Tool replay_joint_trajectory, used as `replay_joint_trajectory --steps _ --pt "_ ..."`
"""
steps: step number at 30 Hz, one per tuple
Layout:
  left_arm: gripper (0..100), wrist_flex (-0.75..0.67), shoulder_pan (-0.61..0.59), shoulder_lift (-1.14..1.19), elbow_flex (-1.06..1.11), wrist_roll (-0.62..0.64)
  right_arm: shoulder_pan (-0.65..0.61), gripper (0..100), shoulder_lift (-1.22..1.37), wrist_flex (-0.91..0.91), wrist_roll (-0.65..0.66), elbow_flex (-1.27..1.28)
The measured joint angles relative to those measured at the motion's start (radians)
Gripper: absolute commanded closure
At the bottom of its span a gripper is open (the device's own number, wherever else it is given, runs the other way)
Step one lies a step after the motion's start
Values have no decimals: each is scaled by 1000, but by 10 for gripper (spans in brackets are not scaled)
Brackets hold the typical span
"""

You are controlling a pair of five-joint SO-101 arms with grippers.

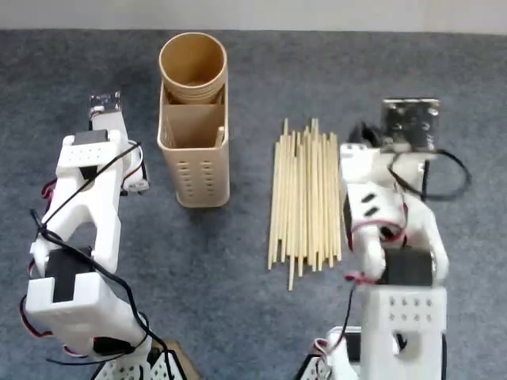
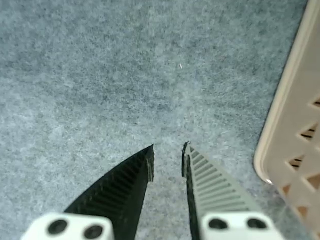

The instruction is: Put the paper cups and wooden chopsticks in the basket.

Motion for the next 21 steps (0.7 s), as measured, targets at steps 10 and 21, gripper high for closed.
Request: replay_joint_trajectory --steps 10,21 --pt "869 0 0 0 5 0 0 839 703 -3 55 -46" --pt "869 -3 0 0 5 0 37 839 1076 -8 55 -250"
